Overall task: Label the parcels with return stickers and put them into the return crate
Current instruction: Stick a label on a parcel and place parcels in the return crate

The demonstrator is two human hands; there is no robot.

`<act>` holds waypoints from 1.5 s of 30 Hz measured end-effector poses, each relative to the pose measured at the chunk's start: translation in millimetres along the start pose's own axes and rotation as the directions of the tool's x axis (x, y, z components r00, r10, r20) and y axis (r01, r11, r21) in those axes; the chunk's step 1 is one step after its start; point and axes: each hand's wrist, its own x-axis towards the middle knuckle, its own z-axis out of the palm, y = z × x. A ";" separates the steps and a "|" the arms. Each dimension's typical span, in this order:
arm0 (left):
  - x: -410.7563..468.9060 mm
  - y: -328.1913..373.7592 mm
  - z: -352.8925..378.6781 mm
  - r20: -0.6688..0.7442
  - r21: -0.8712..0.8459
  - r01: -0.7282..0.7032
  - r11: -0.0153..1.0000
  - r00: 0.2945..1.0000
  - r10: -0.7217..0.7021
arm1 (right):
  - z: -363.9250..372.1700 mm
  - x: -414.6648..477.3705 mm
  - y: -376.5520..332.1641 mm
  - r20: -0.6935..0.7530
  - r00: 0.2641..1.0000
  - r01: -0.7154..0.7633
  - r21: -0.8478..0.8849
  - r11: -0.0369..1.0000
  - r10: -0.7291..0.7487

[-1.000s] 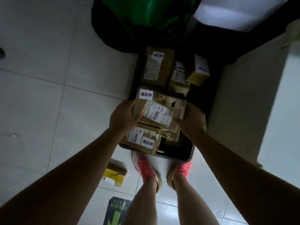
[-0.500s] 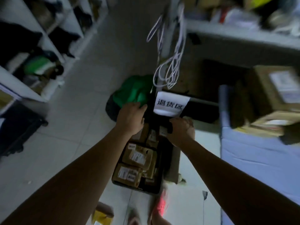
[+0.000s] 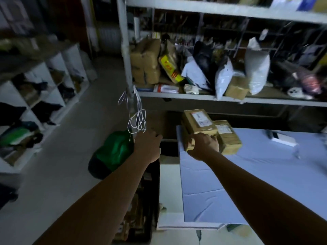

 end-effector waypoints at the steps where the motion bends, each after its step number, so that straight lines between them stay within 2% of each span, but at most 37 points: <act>1: 2.8 11.5 -7.8 0.008 0.005 -0.004 1.000 1.000 0.004 | -6.5 -3.1 11.4 -0.017 1.000 0.003 -0.006 1.000 -0.003; 7: 24.5 60.5 -24.0 0.090 0.163 -0.046 0.986 0.995 0.032 | -36.4 2.8 87.9 0.012 0.999 0.033 0.028 0.999 -0.033; 12: 50.3 108.4 -13.8 0.150 0.099 0.047 0.994 0.987 -0.061 | -36.1 31.0 160.6 0.054 0.997 0.045 0.170 0.984 -0.055; 16: 73.6 146.4 -5.8 0.195 0.124 0.095 0.988 0.974 -0.118 | -33.4 57.5 205.5 0.097 0.990 0.069 0.323 0.944 -0.106; 18: 84.0 155.4 0.0 0.214 0.133 0.114 0.984 0.967 -0.141 | -25.2 71.7 216.8 0.108 0.987 0.078 0.344 0.936 -0.122; 21: 103.3 155.7 14.0 0.246 0.065 0.175 0.982 0.951 -0.185 | -10.4 96.5 219.8 0.123 0.980 0.101 0.354 0.930 -0.154; 24: 131.7 145.8 35.8 0.270 -0.082 0.261 0.962 0.935 -0.231 | 4.3 131.0 207.0 0.157 0.971 0.099 0.419 0.903 -0.180; 27: 164.3 138.6 58.4 0.375 -0.359 0.436 0.825 0.877 -0.301 | 23.2 162.8 191.7 0.125 0.978 0.080 0.526 0.847 -0.170; 30: 193.5 139.6 73.6 0.478 -0.610 0.561 0.560 0.824 -0.305 | 39.2 188.7 178.2 0.134 0.987 -0.011 0.614 0.790 -0.091; 33: 221.3 140.9 90.9 0.549 -0.744 0.599 0.295 0.800 -0.241 | 52.8 214.9 167.7 0.203 0.978 -0.099 0.630 0.770 -0.040; 36: 237.6 145.4 104.6 0.522 -0.830 0.543 0.127 0.837 -0.162 | 65.7 230.8 165.3 0.209 0.978 -0.126 0.620 0.774 -0.008; 38: 239.2 150.8 105.7 0.500 -0.856 0.513 0.058 0.851 -0.159 | 71.0 234.1 168.3 0.203 0.979 -0.140 0.621 0.771 0.014; 42: 236.9 160.2 102.1 0.485 -0.872 0.489 -0.010 0.862 -0.146 | 69.4 230.9 179.1 0.188 0.982 -0.149 0.663 0.734 0.029; 45: 233.6 181.1 89.3 0.472 -0.879 0.477 -0.023 0.861 -0.190 | 55.7 221.0 199.6 0.150 0.988 -0.124 0.703 0.700 0.025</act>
